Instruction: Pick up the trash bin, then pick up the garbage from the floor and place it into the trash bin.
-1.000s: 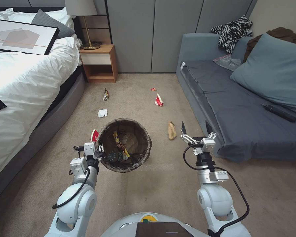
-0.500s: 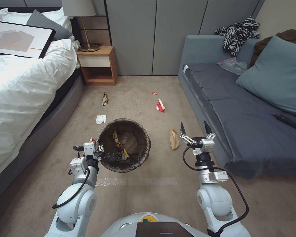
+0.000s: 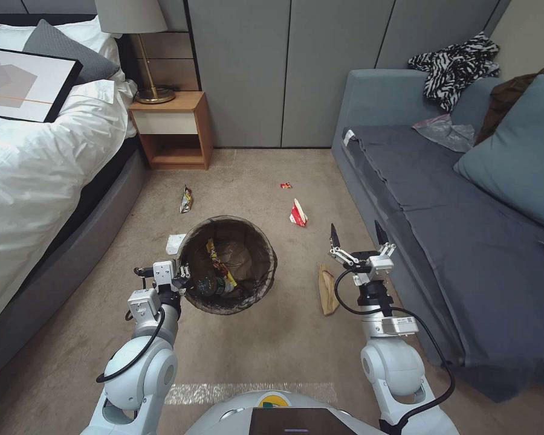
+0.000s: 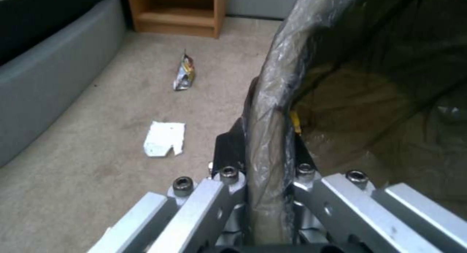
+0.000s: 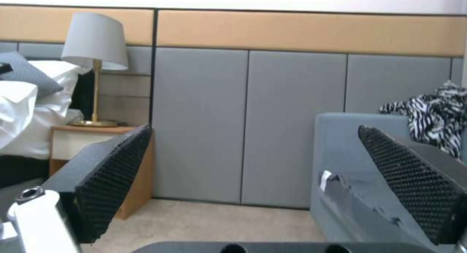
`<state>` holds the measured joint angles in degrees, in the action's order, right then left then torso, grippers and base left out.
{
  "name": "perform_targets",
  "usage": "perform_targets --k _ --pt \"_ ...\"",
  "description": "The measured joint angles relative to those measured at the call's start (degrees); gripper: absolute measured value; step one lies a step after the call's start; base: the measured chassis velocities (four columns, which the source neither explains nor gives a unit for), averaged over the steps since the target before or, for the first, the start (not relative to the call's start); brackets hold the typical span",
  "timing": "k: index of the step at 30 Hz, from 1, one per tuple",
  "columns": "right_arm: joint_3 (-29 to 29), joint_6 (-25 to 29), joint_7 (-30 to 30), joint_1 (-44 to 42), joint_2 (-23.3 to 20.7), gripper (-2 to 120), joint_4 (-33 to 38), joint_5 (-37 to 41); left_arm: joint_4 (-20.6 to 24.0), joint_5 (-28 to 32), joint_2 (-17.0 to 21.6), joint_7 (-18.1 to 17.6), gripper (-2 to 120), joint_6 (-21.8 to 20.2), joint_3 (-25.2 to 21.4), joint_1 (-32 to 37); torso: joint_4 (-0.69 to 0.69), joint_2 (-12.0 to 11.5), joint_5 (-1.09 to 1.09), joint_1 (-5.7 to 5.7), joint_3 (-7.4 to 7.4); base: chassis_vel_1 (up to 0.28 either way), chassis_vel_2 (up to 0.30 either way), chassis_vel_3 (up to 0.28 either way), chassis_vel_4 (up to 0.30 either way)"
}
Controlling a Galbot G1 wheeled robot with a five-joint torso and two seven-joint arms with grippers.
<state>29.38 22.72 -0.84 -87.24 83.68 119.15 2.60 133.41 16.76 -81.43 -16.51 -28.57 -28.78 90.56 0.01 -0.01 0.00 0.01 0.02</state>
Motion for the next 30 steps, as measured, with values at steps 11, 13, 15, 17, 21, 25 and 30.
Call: perform_targets --k 11,13,15,17,21,25,30 --pt "-0.7 -2.0 0.9 -0.5 -1.0 100 1.2 -0.8 0.6 0.0 0.1 0.0 4 0.0 -0.1 0.3 -0.01 0.0 0.00 -0.02 -0.03 0.005 -0.006 -0.021 0.019" --pt "-1.0 -3.5 1.7 -0.7 -1.3 100 1.6 -0.8 0.6 0.0 0.1 0.0 4 0.0 -0.2 0.3 -0.01 0.0 0.00 -0.02 -0.03 0.000 0.000 0.000 0.000" --pt "-1.5 -7.8 2.7 -1.0 -2.3 100 3.0 -0.1 0.7 0.0 0.1 0.0 4 0.0 -0.2 0.3 -0.01 0.0 0.00 -0.01 -0.02 0.000 0.000 0.000 0.000" --pt "-1.6 -9.2 3.0 -1.0 -2.7 100 3.4 0.4 0.7 0.0 0.1 0.0 4 0.0 -0.2 0.3 -0.01 0.0 0.00 -0.01 -0.02 0.000 0.000 0.000 0.000" --pt "-2.2 -18.6 3.9 -0.6 -4.6 100 5.2 4.1 0.8 0.0 0.1 0.0 4 0.0 -0.3 0.3 -0.01 0.0 0.00 -0.02 -0.02 0.000 0.000 0.000 0.000" --pt "-3.0 -29.5 5.4 1.0 -6.3 100 5.6 8.1 0.8 0.0 0.1 0.0 4 0.0 -0.4 0.2 -0.01 0.0 0.00 -0.01 -0.02 0.000 0.000 0.000 0.000" --pt "-4.5 -38.5 7.0 3.3 -8.0 100 2.5 12.6 0.8 -0.1 0.2 0.0 4 0.0 -0.6 0.2 -0.01 0.0 0.00 -0.01 -0.02 0.000 0.000 0.000 0.000"
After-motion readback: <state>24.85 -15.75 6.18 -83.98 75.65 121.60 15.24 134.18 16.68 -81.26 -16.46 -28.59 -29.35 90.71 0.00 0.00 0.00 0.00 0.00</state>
